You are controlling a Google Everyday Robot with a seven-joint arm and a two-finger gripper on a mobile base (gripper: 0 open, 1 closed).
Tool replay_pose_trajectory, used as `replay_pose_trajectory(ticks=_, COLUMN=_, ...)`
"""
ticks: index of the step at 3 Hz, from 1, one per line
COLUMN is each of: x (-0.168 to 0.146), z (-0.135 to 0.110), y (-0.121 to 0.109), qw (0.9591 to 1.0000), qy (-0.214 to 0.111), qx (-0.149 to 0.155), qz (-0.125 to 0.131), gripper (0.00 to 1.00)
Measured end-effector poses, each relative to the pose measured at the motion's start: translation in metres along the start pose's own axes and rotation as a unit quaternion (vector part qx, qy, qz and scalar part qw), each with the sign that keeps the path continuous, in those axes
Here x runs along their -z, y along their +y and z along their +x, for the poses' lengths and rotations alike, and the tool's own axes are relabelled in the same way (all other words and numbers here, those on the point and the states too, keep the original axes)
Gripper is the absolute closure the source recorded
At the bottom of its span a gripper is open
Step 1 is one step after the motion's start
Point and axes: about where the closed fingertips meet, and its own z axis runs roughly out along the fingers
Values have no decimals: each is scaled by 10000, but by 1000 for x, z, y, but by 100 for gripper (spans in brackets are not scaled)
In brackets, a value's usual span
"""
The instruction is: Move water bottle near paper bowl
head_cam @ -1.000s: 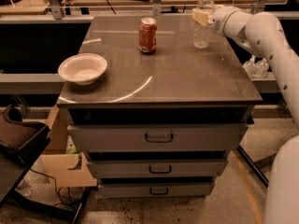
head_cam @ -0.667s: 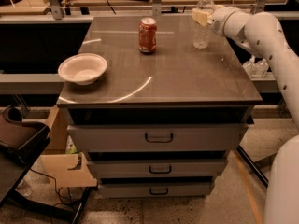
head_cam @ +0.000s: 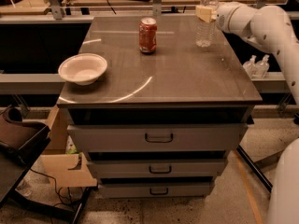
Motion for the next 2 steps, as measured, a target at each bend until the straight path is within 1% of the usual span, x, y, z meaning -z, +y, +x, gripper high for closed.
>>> replay_pose_trajectory(ticks=1, x=29, z=-22, y=0, qw=9991, qy=114, qx=-397, qz=-60, gripper=100)
replay_pose_trajectory(ticks=2, x=60, z=-55, y=15, qw=9987, qy=62, qx=-504, qz=-29, gripper=100)
